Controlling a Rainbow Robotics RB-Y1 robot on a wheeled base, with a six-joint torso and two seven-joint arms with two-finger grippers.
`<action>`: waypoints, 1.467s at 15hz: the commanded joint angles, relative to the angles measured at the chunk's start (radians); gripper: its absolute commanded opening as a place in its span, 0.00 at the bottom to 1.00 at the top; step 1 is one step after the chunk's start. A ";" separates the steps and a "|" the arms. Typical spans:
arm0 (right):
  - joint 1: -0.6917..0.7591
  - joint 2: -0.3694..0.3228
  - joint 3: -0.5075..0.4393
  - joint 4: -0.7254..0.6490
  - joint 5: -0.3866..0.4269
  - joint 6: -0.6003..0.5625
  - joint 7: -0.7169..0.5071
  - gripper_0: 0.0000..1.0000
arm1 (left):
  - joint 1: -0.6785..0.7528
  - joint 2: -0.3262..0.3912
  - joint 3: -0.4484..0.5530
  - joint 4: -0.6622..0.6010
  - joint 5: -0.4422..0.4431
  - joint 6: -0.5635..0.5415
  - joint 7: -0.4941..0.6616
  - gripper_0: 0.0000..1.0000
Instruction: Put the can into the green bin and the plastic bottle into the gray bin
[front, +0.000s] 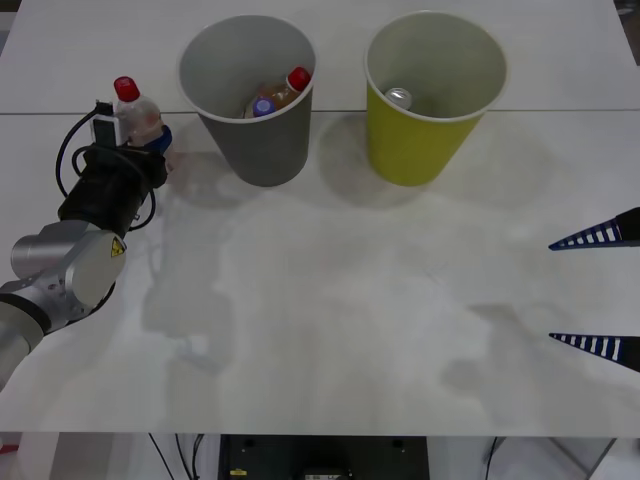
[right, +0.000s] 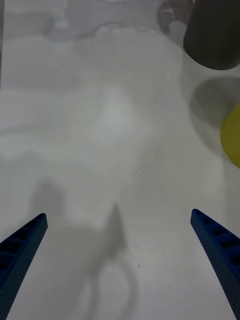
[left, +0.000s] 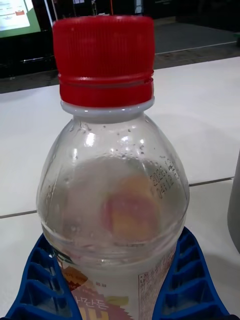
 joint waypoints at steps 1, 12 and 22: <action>0.000 0.000 0.000 0.000 0.000 0.000 0.000 1.00 | 0.003 0.006 -0.001 -0.004 0.013 0.000 -0.017 0.00; 0.000 0.000 0.000 0.000 0.000 0.000 0.000 1.00 | 0.238 0.425 0.044 -0.554 0.067 -0.513 0.029 0.00; 0.000 0.000 0.000 0.000 0.000 0.000 0.000 1.00 | 0.236 0.667 0.208 -0.898 0.211 -1.210 -0.030 0.00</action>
